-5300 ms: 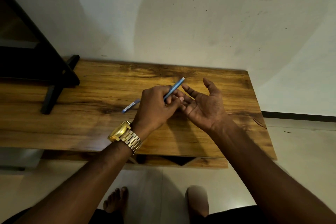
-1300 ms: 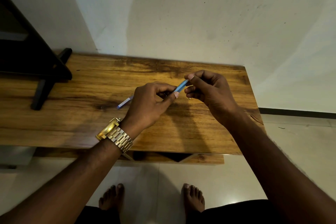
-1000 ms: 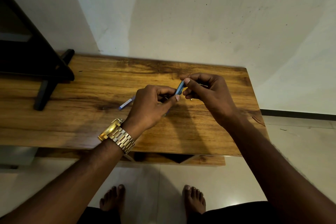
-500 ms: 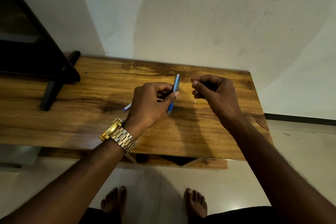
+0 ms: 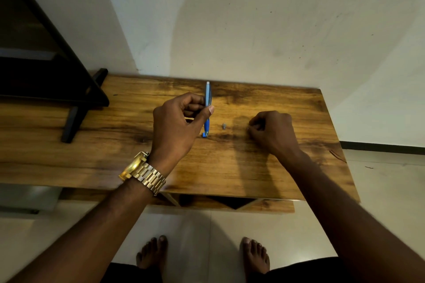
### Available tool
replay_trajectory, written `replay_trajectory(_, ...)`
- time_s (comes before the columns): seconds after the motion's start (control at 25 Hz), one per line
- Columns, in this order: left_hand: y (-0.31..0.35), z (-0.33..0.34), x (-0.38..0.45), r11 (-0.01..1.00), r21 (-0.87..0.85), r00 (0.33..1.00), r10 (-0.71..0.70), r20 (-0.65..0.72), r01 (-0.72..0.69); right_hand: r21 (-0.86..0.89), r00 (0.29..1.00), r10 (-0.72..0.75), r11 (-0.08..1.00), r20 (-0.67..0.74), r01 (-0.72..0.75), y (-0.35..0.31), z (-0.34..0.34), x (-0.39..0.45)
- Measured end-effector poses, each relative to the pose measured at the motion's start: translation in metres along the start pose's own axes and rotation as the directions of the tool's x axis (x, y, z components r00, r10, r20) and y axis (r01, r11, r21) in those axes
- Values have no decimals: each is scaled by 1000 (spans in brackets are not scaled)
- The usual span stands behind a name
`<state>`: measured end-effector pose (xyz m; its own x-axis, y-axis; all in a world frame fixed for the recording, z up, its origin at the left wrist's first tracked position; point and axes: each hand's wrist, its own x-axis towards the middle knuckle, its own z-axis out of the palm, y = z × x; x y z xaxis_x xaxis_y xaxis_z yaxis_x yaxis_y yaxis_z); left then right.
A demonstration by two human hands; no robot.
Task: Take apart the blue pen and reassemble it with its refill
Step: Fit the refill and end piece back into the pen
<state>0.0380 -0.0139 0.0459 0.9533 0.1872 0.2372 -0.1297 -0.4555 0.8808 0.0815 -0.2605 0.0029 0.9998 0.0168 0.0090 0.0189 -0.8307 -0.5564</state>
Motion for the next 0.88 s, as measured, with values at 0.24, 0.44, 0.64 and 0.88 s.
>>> replay_trajectory(0.24, -1, -1, 1, 1000, -10, 1000, -8, 15, 8, -64, 999, -30, 997, 22, 32, -1, 6, 1)
replay_trajectory(0.44, 2, 2, -1, 999, -32, 999, -1, 46, 3, 53, 999, -48, 997, -12, 48, -7, -2, 2)
replay_trajectory(0.64, 6, 10, -8, 998, 9, 992, 53, 116, -54, 812, 993, 113, 582, -27, -44, -18, -18, -1)
replay_trajectory(0.88, 5, 20, -13, 987, 81, 968, 120, 222, -141, 939, 999, 11, 340, 50, -50, -29, -22, -9)
